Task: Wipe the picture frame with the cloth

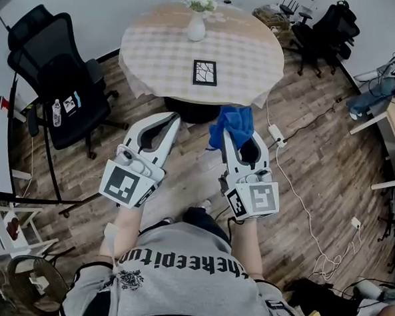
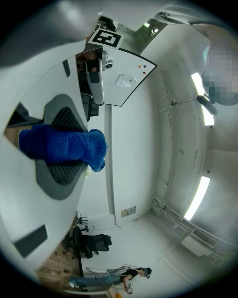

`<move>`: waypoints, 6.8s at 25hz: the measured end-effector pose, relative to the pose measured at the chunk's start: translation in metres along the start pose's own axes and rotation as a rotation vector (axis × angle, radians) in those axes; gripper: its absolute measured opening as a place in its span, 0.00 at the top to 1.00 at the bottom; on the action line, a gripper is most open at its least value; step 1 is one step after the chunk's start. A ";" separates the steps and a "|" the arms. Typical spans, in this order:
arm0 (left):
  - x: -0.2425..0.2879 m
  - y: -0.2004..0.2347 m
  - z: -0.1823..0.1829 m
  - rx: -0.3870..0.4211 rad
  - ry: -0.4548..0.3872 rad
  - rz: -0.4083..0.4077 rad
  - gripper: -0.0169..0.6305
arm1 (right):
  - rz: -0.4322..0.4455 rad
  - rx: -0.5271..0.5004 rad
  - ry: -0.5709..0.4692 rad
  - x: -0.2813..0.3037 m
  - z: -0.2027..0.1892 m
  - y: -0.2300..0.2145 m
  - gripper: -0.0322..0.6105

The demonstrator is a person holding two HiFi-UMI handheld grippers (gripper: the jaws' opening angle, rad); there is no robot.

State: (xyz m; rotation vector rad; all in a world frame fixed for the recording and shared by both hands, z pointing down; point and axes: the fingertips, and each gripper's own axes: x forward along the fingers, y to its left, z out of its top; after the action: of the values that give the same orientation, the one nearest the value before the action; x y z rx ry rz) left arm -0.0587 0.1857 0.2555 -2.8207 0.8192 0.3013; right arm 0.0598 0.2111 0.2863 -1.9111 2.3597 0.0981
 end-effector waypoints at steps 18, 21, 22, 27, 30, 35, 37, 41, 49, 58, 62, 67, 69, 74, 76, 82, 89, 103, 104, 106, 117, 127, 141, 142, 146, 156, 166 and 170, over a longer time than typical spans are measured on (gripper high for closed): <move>0.093 -0.023 -0.019 0.040 0.010 0.096 0.95 | 0.115 0.014 -0.001 0.028 -0.002 -0.101 0.73; 0.097 -0.023 -0.024 0.044 0.025 0.106 0.95 | 0.119 0.037 0.001 0.031 -0.005 -0.109 0.73; 0.098 -0.022 -0.024 0.044 0.028 0.109 0.95 | 0.125 0.039 0.002 0.033 -0.006 -0.109 0.73; 0.104 -0.011 -0.028 0.043 0.033 0.113 0.95 | 0.143 0.043 0.012 0.046 -0.010 -0.107 0.73; 0.109 0.000 -0.031 0.035 0.036 0.107 0.95 | 0.134 0.041 0.013 0.056 -0.011 -0.108 0.73; 0.122 0.023 -0.034 0.028 0.026 0.080 0.95 | 0.105 0.033 0.012 0.079 -0.011 -0.111 0.73; 0.128 0.034 -0.036 0.022 0.022 0.066 0.95 | 0.090 0.034 0.013 0.090 -0.012 -0.112 0.73; 0.140 0.057 -0.041 0.012 0.016 0.034 0.95 | 0.061 0.034 0.011 0.114 -0.013 -0.113 0.73; 0.158 0.106 -0.051 0.002 0.009 -0.024 0.95 | 0.005 0.027 0.007 0.161 -0.018 -0.109 0.73; 0.168 0.155 -0.065 -0.022 0.004 -0.085 0.95 | -0.060 0.025 0.008 0.206 -0.028 -0.101 0.73; 0.168 0.173 -0.069 -0.029 -0.002 -0.094 0.95 | -0.074 0.025 0.013 0.222 -0.032 -0.095 0.73; 0.158 0.197 -0.072 -0.036 -0.010 -0.092 0.95 | -0.087 0.020 0.013 0.240 -0.035 -0.082 0.73; 0.154 0.205 -0.073 -0.042 -0.014 -0.091 0.95 | -0.090 0.013 0.014 0.244 -0.035 -0.077 0.73; 0.151 0.214 -0.075 -0.054 -0.022 -0.102 0.95 | -0.101 0.003 0.020 0.250 -0.036 -0.069 0.73; 0.151 0.216 -0.074 -0.058 -0.025 -0.106 0.95 | -0.105 0.000 0.025 0.251 -0.036 -0.067 0.73; 0.159 0.221 -0.077 -0.071 -0.023 -0.128 0.95 | -0.127 0.004 0.045 0.255 -0.040 -0.072 0.73; 0.172 0.235 -0.088 -0.087 -0.010 -0.130 0.95 | -0.132 0.007 0.063 0.272 -0.047 -0.080 0.73; 0.225 0.270 -0.115 -0.102 0.017 -0.114 0.95 | -0.113 0.023 0.098 0.329 -0.063 -0.120 0.73; 0.230 0.273 -0.116 -0.102 0.017 -0.109 0.95 | -0.110 0.024 0.100 0.334 -0.063 -0.123 0.73; 0.238 0.279 -0.118 -0.102 0.020 -0.095 0.95 | -0.101 0.027 0.103 0.343 -0.064 -0.131 0.73; 0.269 0.318 -0.147 -0.106 0.074 0.004 0.95 | -0.030 0.064 0.168 0.401 -0.094 -0.161 0.73; 0.280 0.342 -0.184 -0.131 0.152 0.083 0.95 | 0.017 0.110 0.325 0.433 -0.157 -0.177 0.73; 0.286 0.355 -0.221 -0.159 0.225 0.135 0.95 | 0.045 0.180 0.561 0.428 -0.254 -0.183 0.73; 0.285 0.356 -0.223 -0.160 0.231 0.140 0.95 | 0.049 0.181 0.576 0.427 -0.260 -0.182 0.73; 0.280 0.360 -0.228 -0.162 0.248 0.162 0.95 | 0.061 0.191 0.643 0.425 -0.284 -0.180 0.73; 0.257 0.374 -0.232 -0.144 0.283 0.249 0.95 | 0.085 0.150 0.893 0.426 -0.351 -0.165 0.71; 0.241 0.382 -0.232 -0.143 0.297 0.300 0.95 | 0.083 0.023 1.013 0.426 -0.377 -0.165 0.72; 0.244 0.378 -0.231 -0.143 0.292 0.286 0.95 | 0.048 0.006 1.035 0.418 -0.378 -0.181 0.72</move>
State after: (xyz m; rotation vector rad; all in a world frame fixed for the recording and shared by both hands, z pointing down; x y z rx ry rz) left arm -0.0303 -0.3063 0.3709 -2.9179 1.3173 -0.0177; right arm 0.1356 -0.2756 0.6133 -2.2129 2.9059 -1.1540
